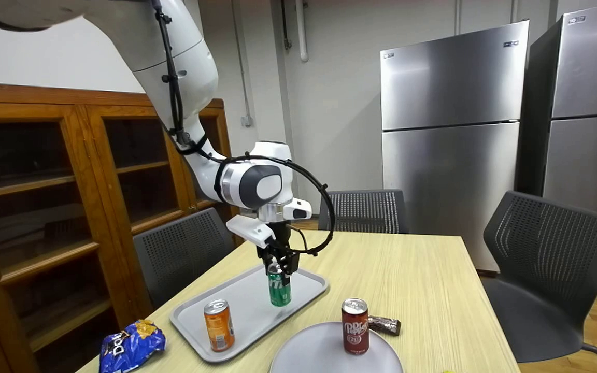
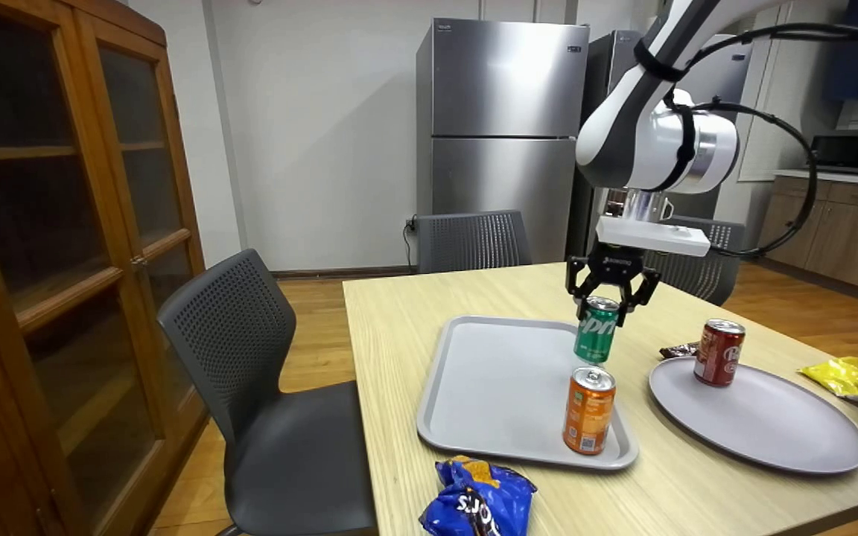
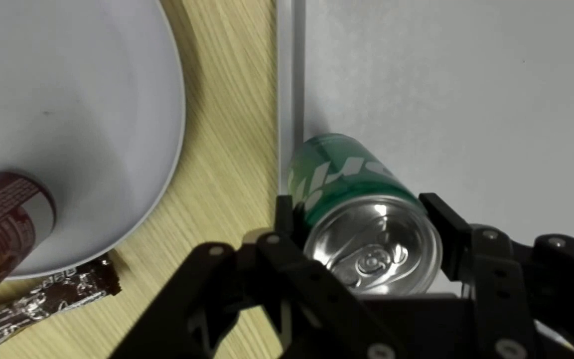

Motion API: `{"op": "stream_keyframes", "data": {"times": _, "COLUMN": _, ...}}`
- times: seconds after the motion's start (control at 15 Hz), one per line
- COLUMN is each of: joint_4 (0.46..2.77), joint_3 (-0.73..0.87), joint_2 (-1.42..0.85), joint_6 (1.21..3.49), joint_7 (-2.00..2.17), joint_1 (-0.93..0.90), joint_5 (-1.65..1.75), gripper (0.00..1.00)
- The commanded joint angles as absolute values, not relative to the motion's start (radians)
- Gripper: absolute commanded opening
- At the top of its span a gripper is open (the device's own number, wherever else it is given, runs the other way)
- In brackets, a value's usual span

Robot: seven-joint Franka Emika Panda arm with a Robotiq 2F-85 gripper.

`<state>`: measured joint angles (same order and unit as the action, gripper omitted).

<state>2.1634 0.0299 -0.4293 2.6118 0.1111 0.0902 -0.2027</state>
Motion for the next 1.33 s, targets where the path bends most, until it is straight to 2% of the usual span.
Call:
{"op": "stream_keyframes", "data": {"times": 0.0, "joint_4": 2.241, "joint_3": 0.04, "joint_2": -0.344, "joint_6": 2.6, "joint_7": 0.108, "joint_1": 0.116, "joint_5": -0.233, "gripper": 0.39}}
{"op": "stream_keyframes", "data": {"times": 1.27, "joint_4": 2.479, "joint_3": 0.237, "joint_2": -0.193, "joint_6": 2.652, "joint_7": 0.131, "joint_1": 0.175, "joint_5": -0.14, "gripper": 0.39}}
